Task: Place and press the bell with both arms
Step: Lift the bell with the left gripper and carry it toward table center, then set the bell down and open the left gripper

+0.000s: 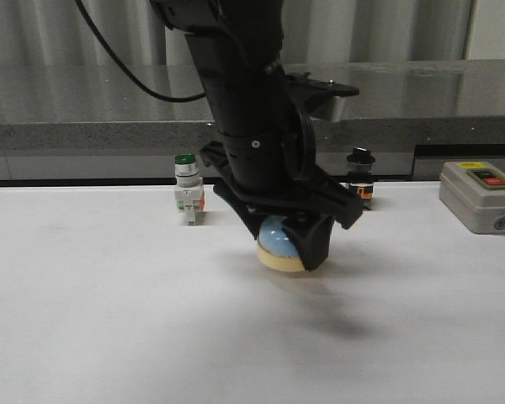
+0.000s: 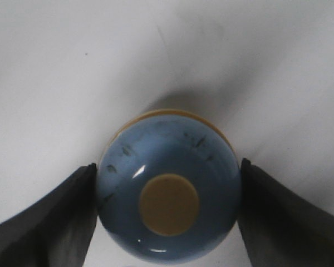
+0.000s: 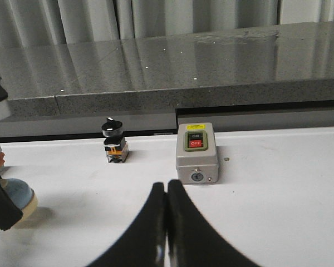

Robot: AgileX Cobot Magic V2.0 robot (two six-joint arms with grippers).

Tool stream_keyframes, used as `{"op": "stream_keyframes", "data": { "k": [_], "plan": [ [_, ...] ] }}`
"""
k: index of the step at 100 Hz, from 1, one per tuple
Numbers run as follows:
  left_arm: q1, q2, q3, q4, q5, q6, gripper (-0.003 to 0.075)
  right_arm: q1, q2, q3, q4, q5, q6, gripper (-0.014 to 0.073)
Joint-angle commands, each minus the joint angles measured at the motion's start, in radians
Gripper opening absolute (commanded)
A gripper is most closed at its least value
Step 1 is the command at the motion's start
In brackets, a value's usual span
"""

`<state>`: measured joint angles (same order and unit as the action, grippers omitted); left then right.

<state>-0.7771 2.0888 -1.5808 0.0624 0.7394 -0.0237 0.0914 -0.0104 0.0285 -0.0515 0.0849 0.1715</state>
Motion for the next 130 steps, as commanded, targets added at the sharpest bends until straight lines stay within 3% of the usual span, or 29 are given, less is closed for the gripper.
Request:
{"op": "stream_keyframes", "data": {
  "k": [1, 23, 42, 49, 87, 130],
  "plan": [
    [-0.010, -0.037, -0.033, 0.005, -0.027, 0.001, 0.0314, -0.004, -0.021, -0.021, 0.001, -0.079, -0.011, -0.0064],
    [-0.010, -0.018, -0.033, 0.005, -0.019, 0.001, 0.0335, -0.004, -0.021, -0.021, 0.001, -0.079, -0.011, -0.0064],
    [-0.010, -0.018, -0.033, 0.005, -0.014, 0.001, 0.0593, -0.004, -0.021, -0.021, 0.001, -0.079, -0.011, -0.0064],
    [-0.010, -0.018, -0.033, 0.005, -0.004, 0.001, 0.0645, -0.004, -0.021, -0.021, 0.001, -0.079, -0.011, -0.0064],
    [-0.010, -0.042, -0.033, -0.011, 0.034, -0.003, 0.0651, -0.004, -0.021, -0.021, 0.001, -0.079, -0.011, -0.0064],
    [0.066, -0.279, 0.040, -0.062, -0.005, -0.029, 0.0650, -0.004, -0.021, -0.021, 0.001, -0.079, -0.011, -0.0064]
  ]
}}
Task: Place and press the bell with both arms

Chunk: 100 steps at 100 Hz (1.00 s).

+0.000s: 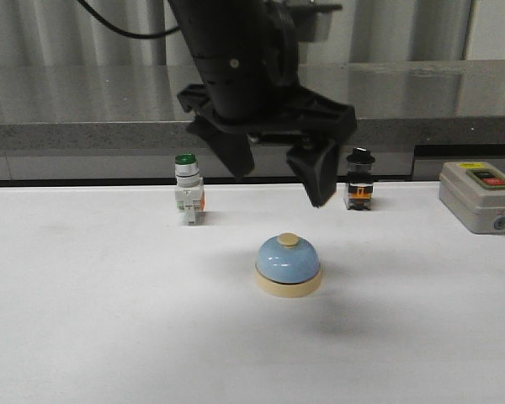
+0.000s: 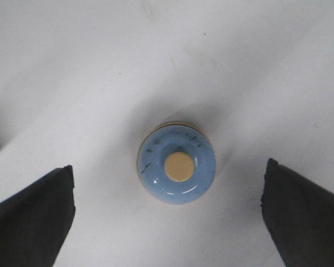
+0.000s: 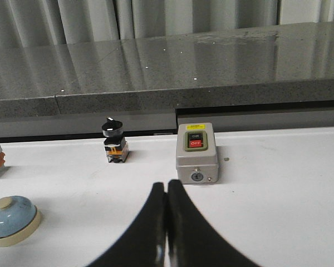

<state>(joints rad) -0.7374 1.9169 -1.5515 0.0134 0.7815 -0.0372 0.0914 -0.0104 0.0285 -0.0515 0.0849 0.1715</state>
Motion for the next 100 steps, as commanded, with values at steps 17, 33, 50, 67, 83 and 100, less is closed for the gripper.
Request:
{"op": "stream_keyframes", "data": {
  "k": [17, 33, 50, 67, 83, 100],
  "plan": [
    [0.093, -0.221, 0.160, -0.022, -0.096, -0.028, 0.0650, -0.004, -0.021, -0.021, 0.001, -0.079, -0.011, -0.0064],
    [0.175, -0.355, 0.340, -0.024, -0.188, -0.075, 0.0649, -0.004, -0.021, -0.021, 0.001, -0.079, -0.011, -0.0064],
    [0.285, -0.505, 0.511, -0.024, -0.273, -0.103, 0.0649, -0.004, -0.021, -0.021, 0.001, -0.079, -0.011, -0.0064],
    [0.415, -0.652, 0.633, -0.024, -0.304, -0.103, 0.0648, -0.004, -0.021, -0.021, 0.001, -0.079, -0.011, -0.0064],
    [0.518, -0.787, 0.701, -0.024, -0.305, -0.103, 0.0648, -0.004, -0.021, -0.021, 0.001, -0.079, -0.011, -0.0064],
    [0.542, -0.949, 0.745, -0.024, -0.316, -0.103, 0.0638, -0.004, -0.021, -0.021, 0.001, -0.079, -0.011, -0.0064]
  ]
}}
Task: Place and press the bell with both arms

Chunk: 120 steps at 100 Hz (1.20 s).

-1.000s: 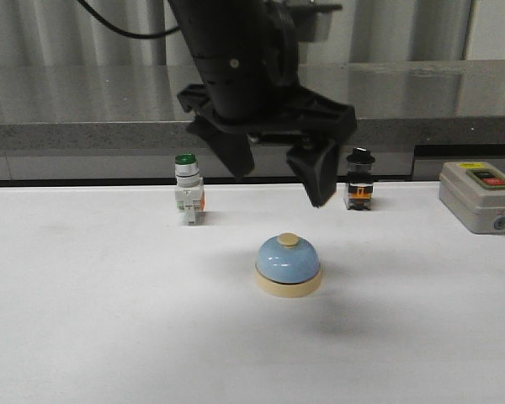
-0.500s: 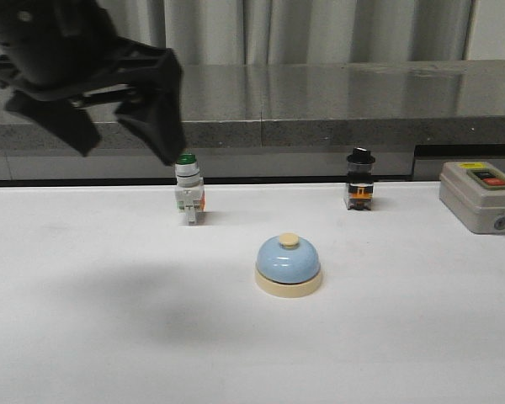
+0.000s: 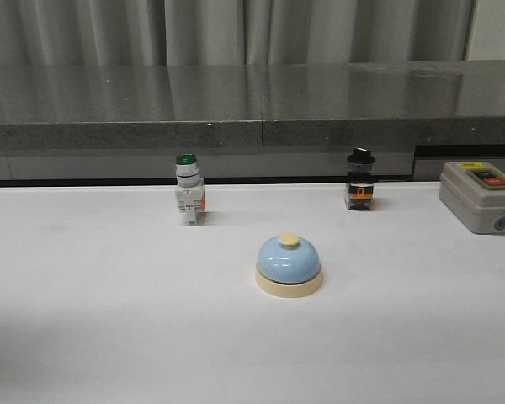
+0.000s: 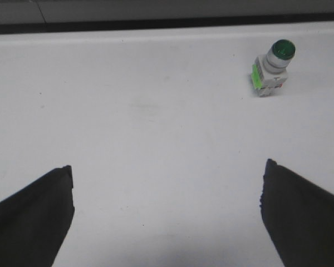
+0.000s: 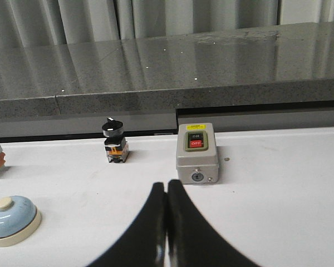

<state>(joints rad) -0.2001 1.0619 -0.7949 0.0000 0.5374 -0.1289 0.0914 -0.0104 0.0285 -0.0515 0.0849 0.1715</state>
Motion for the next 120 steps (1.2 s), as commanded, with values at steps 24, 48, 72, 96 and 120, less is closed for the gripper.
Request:
{"op": "stream_keyframes", "data": {
  "k": [24, 48, 72, 96, 120],
  "plan": [
    [0.005, -0.321, 0.052, -0.010, -0.072, -0.011, 0.0552, -0.004, -0.021, -0.021, 0.001, -0.079, -0.011, -0.0064],
    [0.005, -0.504, 0.107, -0.006, -0.057, -0.011, 0.0415, -0.004, -0.021, -0.021, 0.001, -0.079, -0.011, -0.0064],
    [0.005, -0.565, 0.112, 0.007, -0.051, -0.011, 0.0225, -0.004, -0.021, -0.021, 0.001, -0.079, -0.011, -0.0064],
    [0.005, -0.565, 0.112, 0.015, -0.060, -0.011, -0.0019, -0.004, -0.021, -0.021, 0.001, -0.079, -0.011, -0.0064],
    [0.005, -0.565, 0.112, 0.026, -0.058, -0.011, -0.0021, -0.004, -0.021, -0.021, 0.001, -0.079, -0.011, -0.0064]
  ]
}}
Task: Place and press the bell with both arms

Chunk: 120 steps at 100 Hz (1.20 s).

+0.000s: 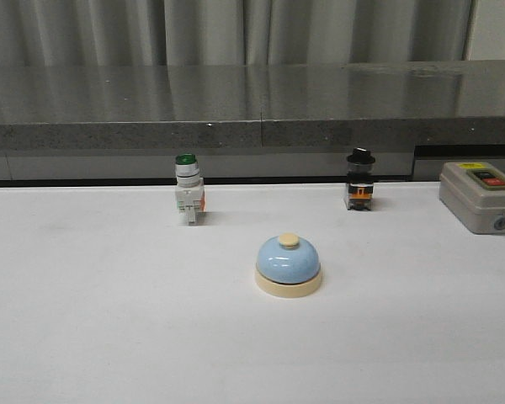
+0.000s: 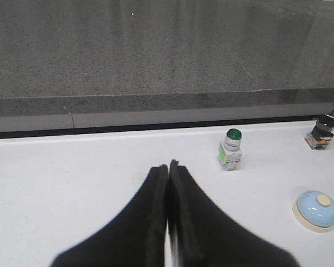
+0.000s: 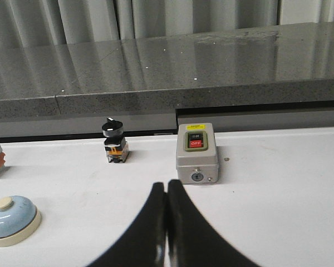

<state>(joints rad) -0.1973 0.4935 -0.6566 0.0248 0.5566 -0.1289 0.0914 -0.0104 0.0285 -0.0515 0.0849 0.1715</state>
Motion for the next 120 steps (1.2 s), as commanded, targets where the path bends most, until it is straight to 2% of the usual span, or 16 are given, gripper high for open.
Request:
{"op": "stream_keyframes", "data": {
  "k": [1, 66, 80, 92, 120],
  "plan": [
    [0.002, 0.003, -0.026, 0.001, -0.077, -0.011, -0.0021, -0.004, -0.021, -0.021, 0.001, -0.079, -0.011, -0.0064],
    [0.002, 0.003, -0.026, 0.001, -0.077, -0.011, -0.0021, -0.004, -0.021, -0.021, 0.001, -0.079, -0.011, -0.0064],
    [0.002, -0.007, -0.017, 0.040, -0.097, -0.011, -0.0021, -0.004, -0.021, -0.021, 0.001, -0.079, -0.011, -0.0064],
    [0.002, -0.052, 0.055, 0.040, -0.186, -0.011, -0.0021, -0.004, -0.021, -0.021, 0.001, -0.079, -0.011, -0.0064],
    [0.046, -0.203, 0.348, 0.038, -0.529, -0.011, -0.0021, -0.004, -0.021, -0.021, 0.001, -0.079, -0.011, -0.0064]
  ]
}}
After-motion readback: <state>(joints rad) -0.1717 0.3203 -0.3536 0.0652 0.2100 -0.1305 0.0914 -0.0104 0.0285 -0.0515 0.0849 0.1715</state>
